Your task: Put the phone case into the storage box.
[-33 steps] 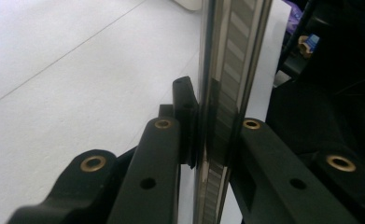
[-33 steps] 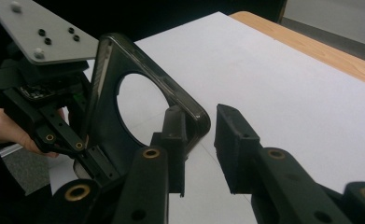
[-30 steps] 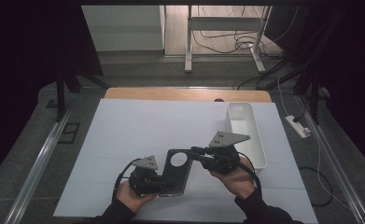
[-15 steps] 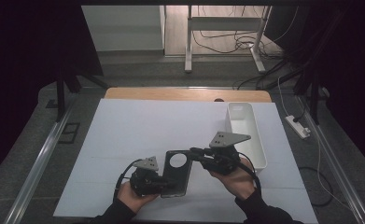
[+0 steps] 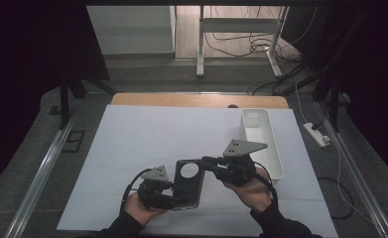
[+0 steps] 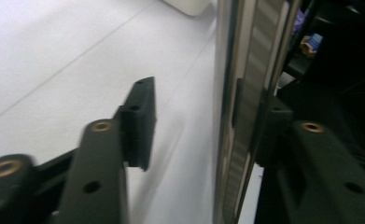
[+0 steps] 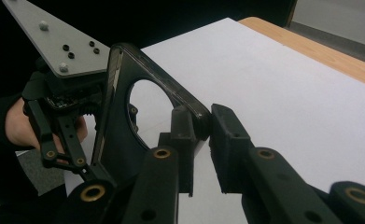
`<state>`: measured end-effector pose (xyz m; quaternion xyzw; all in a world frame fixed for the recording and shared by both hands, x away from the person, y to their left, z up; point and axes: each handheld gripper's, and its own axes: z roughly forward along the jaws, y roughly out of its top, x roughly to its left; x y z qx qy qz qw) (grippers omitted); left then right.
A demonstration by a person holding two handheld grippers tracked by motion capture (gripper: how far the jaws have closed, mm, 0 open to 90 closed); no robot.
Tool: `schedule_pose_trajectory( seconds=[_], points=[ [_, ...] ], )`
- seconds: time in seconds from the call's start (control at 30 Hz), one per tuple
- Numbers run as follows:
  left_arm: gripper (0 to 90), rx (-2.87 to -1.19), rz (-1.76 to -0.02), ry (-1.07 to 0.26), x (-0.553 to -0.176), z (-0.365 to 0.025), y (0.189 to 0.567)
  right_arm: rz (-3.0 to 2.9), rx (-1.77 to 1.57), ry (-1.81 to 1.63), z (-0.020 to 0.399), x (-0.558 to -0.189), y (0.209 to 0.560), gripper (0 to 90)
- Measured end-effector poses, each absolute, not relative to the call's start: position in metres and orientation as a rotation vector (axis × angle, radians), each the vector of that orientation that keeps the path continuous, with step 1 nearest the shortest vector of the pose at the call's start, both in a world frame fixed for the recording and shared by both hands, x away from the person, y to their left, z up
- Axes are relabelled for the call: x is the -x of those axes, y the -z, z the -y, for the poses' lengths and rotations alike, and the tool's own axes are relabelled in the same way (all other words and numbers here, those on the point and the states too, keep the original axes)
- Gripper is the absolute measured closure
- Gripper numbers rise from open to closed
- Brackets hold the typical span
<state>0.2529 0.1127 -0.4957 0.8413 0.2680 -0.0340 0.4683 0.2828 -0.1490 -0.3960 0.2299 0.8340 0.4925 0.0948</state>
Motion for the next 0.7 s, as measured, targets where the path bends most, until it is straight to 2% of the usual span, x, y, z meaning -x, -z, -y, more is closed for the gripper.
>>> schedule_pose_trajectory(
  seconds=[0.1,0.17,0.7],
  points=[
    [33.6,-2.067,-0.661,0.058,-0.252,-0.115,0.494,-2.456,-0.677,-1.462,0.152,-0.283,0.393,79.3],
    [29.8,-2.064,-0.664,0.042,-0.251,-0.117,0.492,-2.449,-0.682,-1.455,0.155,-0.284,0.390,79.3],
    [15.9,-2.085,-0.669,-0.060,-0.234,-0.143,0.485,-2.409,-0.705,-1.415,0.173,-0.294,0.375,79.3]
  ],
)
